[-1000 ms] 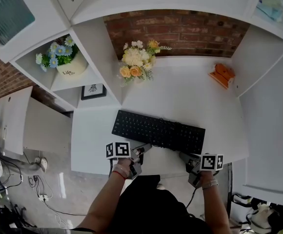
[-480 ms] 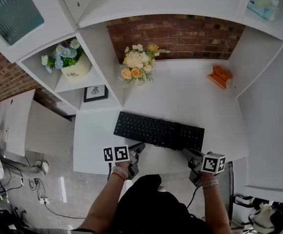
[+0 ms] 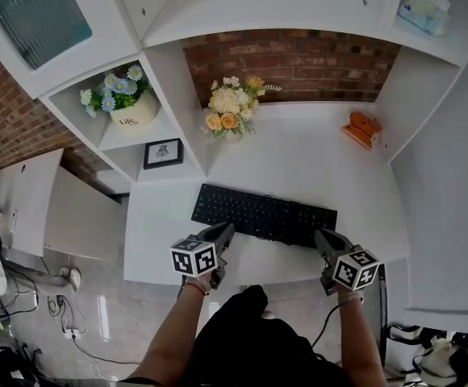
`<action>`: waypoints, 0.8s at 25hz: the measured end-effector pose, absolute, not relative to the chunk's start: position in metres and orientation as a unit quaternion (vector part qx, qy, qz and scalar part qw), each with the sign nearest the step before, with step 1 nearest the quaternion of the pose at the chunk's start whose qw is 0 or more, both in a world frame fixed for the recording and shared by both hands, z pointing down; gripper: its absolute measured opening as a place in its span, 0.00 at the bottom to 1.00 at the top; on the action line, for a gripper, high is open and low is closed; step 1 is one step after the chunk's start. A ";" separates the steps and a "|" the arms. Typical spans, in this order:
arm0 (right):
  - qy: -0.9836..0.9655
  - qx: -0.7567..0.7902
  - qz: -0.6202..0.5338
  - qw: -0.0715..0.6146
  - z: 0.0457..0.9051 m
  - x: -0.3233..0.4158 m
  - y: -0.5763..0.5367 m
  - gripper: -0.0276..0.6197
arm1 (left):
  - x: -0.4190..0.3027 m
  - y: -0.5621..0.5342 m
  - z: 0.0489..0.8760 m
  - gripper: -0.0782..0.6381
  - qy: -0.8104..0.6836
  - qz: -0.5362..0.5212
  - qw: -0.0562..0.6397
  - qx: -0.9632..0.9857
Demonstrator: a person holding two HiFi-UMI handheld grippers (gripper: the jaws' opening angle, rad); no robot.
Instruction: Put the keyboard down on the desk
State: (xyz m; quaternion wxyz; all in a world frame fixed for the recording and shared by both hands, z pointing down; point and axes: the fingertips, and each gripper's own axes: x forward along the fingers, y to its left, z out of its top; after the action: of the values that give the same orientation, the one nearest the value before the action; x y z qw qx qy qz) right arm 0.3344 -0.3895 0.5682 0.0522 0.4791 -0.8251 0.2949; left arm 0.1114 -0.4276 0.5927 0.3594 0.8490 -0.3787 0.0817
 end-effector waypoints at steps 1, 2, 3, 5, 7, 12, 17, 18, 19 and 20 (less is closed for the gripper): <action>-0.827 0.486 0.277 0.054 0.563 0.337 -0.391 0.04 | 0.111 -0.429 0.585 0.10 -0.381 0.082 0.338 0.857; -0.828 0.494 0.260 0.053 0.557 0.339 -0.392 0.04 | 0.111 -0.431 0.577 0.10 -0.383 0.081 0.317 0.864; -0.828 0.502 0.243 0.050 0.550 0.342 -0.393 0.04 | 0.111 -0.433 0.569 0.10 -0.386 0.077 0.296 0.871; -0.830 0.513 0.212 0.045 0.537 0.345 -0.394 0.04 | 0.109 -0.436 0.553 0.10 -0.394 0.066 0.259 0.880; -0.833 0.520 0.185 0.045 0.526 0.346 -0.393 0.04 | 0.105 -0.438 0.541 0.10 -0.406 0.054 0.236 0.881; -0.835 0.531 0.134 0.058 0.506 0.348 -0.386 0.04 | 0.095 -0.433 0.518 0.10 -0.427 0.028 0.202 0.881; -0.832 0.538 0.121 0.056 0.497 0.352 -0.374 0.04 | 0.082 -0.421 0.508 0.10 -0.443 0.023 0.189 0.876; -0.832 0.539 0.117 0.054 0.495 0.353 -0.372 0.04 | 0.079 -0.419 0.507 0.10 -0.446 0.022 0.188 0.875; -0.833 0.539 0.114 0.052 0.492 0.354 -0.370 0.04 | 0.076 -0.417 0.505 0.10 -0.449 0.021 0.186 0.874; -0.834 0.539 0.109 0.050 0.490 0.354 -0.368 0.04 | 0.074 -0.415 0.504 0.10 -0.452 0.019 0.185 0.872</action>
State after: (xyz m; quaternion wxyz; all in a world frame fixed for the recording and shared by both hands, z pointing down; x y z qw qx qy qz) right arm 0.3541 -0.3682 0.4900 0.0505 0.5392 -0.8335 0.1094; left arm 0.0736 -0.4148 0.5038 0.1854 0.8723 -0.4521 0.0190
